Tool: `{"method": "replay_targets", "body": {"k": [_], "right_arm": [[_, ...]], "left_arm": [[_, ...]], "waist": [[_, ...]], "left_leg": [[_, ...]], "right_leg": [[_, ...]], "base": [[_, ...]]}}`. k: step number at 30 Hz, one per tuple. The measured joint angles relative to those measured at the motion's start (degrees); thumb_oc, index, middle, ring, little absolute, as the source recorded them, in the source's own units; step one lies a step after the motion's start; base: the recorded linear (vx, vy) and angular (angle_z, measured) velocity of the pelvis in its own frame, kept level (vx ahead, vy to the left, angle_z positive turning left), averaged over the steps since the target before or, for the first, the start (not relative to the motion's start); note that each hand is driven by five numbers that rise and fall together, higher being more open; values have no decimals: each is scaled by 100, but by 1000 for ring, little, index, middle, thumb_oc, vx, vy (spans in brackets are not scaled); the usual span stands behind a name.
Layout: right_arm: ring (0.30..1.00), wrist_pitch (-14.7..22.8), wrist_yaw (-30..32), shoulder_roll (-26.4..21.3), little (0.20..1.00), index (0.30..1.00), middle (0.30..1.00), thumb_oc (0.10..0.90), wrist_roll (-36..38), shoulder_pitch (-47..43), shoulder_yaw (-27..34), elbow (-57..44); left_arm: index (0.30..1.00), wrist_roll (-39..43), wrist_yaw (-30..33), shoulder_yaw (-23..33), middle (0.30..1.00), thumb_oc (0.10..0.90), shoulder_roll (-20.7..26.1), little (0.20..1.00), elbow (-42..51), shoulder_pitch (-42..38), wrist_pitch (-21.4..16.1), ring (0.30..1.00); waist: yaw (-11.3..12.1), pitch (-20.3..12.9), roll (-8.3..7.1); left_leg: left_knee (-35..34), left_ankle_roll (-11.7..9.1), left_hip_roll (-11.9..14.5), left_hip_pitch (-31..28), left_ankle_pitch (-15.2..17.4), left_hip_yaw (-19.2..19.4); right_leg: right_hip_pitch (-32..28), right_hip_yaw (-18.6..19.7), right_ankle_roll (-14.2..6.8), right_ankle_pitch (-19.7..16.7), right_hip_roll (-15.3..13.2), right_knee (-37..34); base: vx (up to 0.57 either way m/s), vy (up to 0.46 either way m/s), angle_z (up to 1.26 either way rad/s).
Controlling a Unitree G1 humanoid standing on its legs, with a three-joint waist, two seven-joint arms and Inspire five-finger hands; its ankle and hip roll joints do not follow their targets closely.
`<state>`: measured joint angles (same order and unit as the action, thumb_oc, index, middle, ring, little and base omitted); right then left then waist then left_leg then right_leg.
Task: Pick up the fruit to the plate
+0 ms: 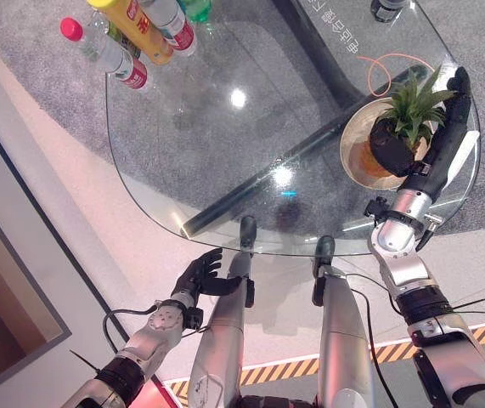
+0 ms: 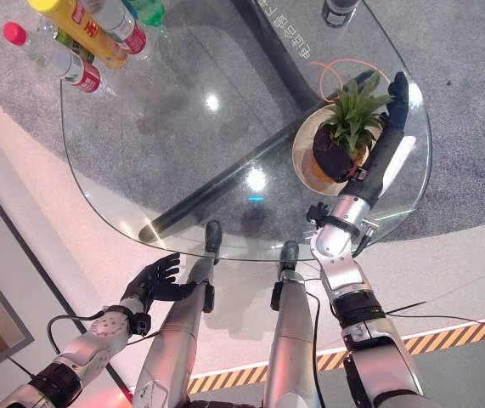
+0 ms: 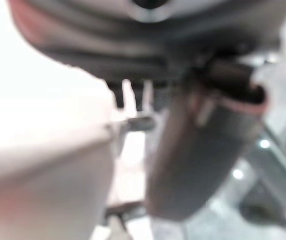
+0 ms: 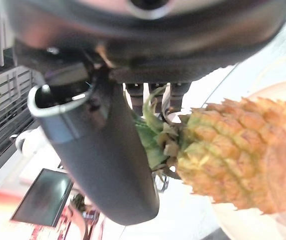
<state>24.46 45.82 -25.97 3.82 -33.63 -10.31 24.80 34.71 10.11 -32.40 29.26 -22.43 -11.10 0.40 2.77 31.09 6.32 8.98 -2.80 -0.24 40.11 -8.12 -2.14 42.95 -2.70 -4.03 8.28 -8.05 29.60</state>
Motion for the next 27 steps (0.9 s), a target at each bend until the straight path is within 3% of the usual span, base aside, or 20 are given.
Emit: {"method": "replay_targets", "body": {"k": [15,27], "right_arm": [[900,-132,-203,-141,900,900,900,800,-585,-63,-42,-863],[900,-146,-198,-246,900,900,900,800,-822,-48,-49,-863]], "left_arm": [[900,-13,-62,206,900,800,-65,900,41,14,-86,900],[900,-13,-65,207,900,800,-66,900,55,16,-123,900]], "waist": [[27,4,-7],[12,2,-12]], "left_leg": [[36,8,-37,29,-28,-33],[27,19,-10,-69,-7,-55]], "right_leg": [[-19,-35,-14,0,-39,38],[-106,-58,-14,1,-16,18]], "base": [[8,17,1],[-2,-3,0]]}}
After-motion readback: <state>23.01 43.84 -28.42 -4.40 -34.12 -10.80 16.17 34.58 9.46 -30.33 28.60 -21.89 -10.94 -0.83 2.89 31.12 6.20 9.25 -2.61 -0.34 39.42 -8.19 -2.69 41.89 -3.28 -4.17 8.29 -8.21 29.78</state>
